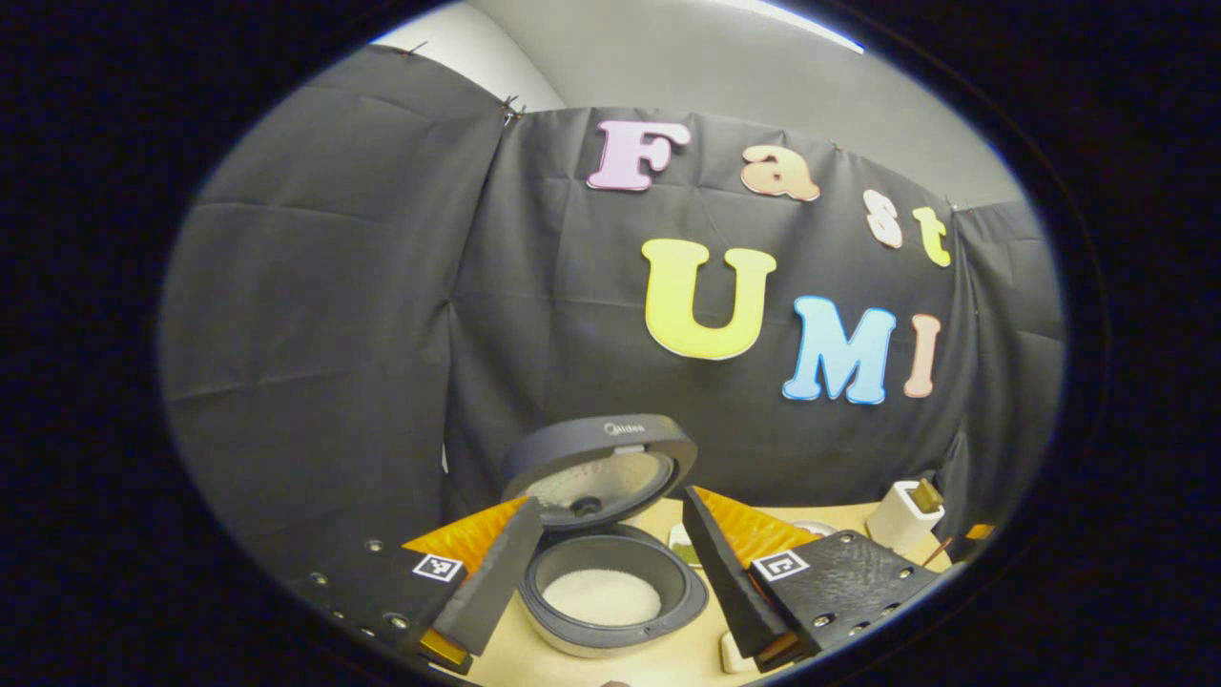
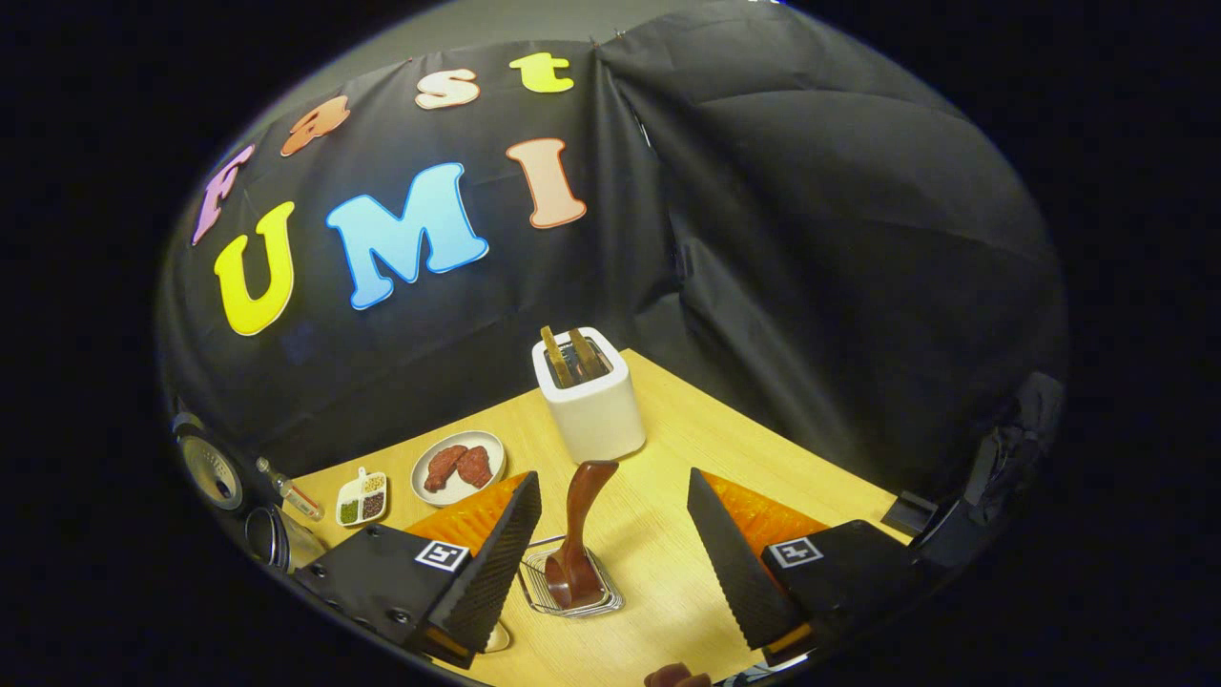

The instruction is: Close the left gripper, press the button to open the rice cooker; take a wooden spoon from the chopstick holder with the right hand, scoop a spoonful of rice and pour it into the rice cooker, then put the wooden spoon back into the chopstick holder.

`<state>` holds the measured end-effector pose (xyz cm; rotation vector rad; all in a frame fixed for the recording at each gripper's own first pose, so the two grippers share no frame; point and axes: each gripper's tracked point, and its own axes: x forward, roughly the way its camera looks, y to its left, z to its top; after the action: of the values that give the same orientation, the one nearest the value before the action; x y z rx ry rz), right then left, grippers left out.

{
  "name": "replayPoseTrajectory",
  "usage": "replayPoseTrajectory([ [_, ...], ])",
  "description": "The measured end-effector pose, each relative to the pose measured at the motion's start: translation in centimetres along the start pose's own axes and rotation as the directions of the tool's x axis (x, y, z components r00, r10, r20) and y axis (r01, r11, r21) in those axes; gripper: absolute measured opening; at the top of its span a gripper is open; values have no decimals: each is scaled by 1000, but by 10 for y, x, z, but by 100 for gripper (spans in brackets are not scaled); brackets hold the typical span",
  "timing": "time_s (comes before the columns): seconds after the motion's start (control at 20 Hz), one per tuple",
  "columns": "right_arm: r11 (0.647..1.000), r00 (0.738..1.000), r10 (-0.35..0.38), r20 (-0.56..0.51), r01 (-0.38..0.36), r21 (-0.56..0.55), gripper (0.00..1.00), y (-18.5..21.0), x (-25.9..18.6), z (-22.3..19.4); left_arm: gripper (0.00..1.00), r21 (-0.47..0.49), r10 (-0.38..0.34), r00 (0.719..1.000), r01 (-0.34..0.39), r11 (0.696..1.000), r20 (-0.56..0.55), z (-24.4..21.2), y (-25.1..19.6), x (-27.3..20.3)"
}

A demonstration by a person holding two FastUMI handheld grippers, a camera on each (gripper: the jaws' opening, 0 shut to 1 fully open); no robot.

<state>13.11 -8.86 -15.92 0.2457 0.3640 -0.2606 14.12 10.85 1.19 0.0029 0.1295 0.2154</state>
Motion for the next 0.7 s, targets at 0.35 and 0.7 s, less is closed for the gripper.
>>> replayPoseTrajectory([
  [0.35,988,997,14,75,-2,-155,98,18,-57,7,92,10,9,999,-9,1000,44,53,26,67],
  [0.7,983,983,49,176,-16,-185,98,37,-101,54,92,15,-24,997,25,1000,-68,51,18,147],
])
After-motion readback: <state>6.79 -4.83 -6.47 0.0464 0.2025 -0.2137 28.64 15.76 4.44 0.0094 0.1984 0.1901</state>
